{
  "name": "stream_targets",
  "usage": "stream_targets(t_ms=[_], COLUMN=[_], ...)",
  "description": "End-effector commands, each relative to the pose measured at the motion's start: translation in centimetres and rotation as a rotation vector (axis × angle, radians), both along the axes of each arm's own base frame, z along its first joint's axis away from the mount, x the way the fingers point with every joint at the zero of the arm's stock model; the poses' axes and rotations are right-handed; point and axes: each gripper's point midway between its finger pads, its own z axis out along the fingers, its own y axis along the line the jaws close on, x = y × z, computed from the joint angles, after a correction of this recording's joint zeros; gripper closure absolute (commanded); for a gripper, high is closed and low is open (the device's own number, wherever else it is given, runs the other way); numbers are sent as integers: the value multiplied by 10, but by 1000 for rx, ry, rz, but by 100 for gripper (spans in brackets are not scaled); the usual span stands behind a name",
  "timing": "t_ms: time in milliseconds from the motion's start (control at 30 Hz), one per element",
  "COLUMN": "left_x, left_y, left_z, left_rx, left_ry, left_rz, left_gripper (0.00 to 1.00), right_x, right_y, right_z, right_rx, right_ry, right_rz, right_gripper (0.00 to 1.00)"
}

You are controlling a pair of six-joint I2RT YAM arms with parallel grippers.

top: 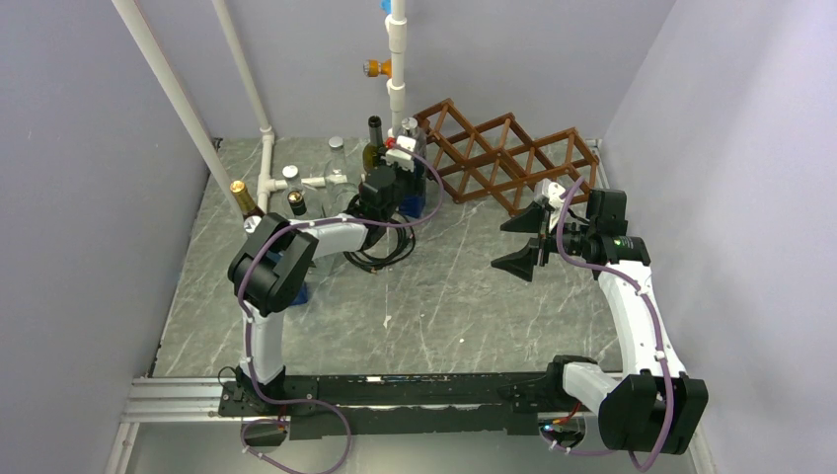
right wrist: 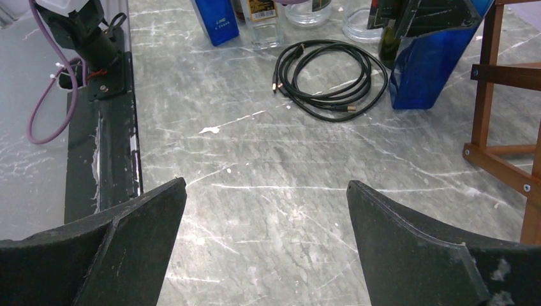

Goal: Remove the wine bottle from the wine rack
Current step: Place the wine bottle at the center of the board.

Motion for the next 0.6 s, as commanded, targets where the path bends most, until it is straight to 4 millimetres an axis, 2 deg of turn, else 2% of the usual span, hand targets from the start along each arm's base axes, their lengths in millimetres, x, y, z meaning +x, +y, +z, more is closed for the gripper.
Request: stream_targets(t_ms=[0, 133, 233, 467, 567], left_x=[5, 6, 6, 8, 7], left_y=[2, 3, 3, -2, -2], left_z=[123, 113, 105, 91, 88], left_rx=[-245, -234, -220, -174, -163], left_ry=[-291, -268, -246, -198, -188], left_rz=[33, 45, 44, 27, 28], left_gripper=[100, 100, 93, 86, 78], right_x=[3, 3, 3, 3, 2], right_y=[-2, -2, -2, -2, -2], right_z=[3, 3, 3, 4, 3], right_rx=[-7, -8, -9, -9, -10], right_ry=[-44, -46, -45, -50, -50], right_rz=[-3, -3, -4, -4, -3], right_gripper=[0, 0, 0, 0, 0])
